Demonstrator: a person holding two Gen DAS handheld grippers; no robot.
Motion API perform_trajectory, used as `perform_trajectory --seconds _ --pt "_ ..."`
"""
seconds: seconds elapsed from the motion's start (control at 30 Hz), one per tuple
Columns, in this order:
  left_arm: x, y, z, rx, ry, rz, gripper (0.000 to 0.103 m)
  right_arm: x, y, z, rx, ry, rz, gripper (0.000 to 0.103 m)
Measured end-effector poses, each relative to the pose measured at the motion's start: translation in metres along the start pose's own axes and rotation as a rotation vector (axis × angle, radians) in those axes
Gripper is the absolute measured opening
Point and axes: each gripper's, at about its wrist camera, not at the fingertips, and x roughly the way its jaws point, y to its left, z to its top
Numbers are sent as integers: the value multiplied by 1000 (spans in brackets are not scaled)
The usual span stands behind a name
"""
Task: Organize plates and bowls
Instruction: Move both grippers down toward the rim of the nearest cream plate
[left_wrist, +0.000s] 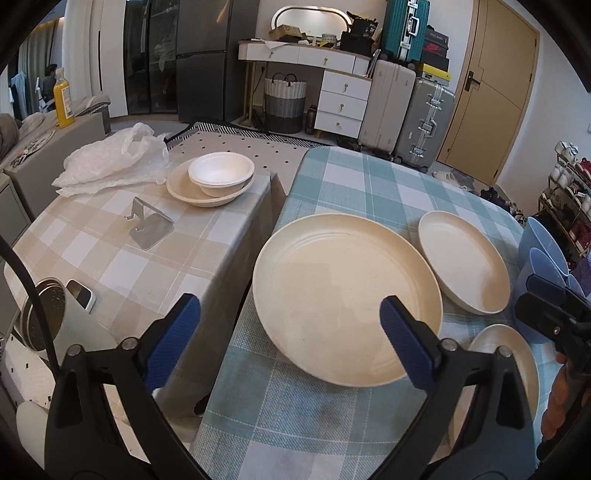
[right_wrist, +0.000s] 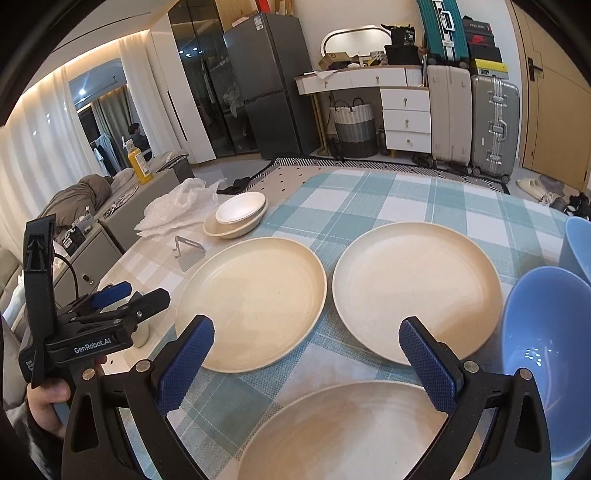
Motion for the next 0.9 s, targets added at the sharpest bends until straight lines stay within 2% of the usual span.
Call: perform_trajectory --seconds 0.17,0.23,0.37,0.43,0.5,0.6,0.7,0.9 --pt "21 7 1 -1 31 5 94 21 -1 1 17 32 9 102" --pt "27 9 1 1 37 0 94 30 0 1 20 47 8 96" --pt "42 10 2 19 53 10 94 47 -1 0 32 80 8 93" --pt "48 12 2 15 63 9 94 53 -2 -1 39 95 11 86" --pt "55 14 2 9 70 -3 94 61 -3 -3 46 116 11 85" --pt "62 15 1 7 80 3 92 70 -3 -5 55 144 21 78" --pt "70 16 0 4 102 -2 89 77 -1 -6 46 162 20 78" --pt "81 17 1 -1 137 9 69 94 -3 -7 72 207 18 70"
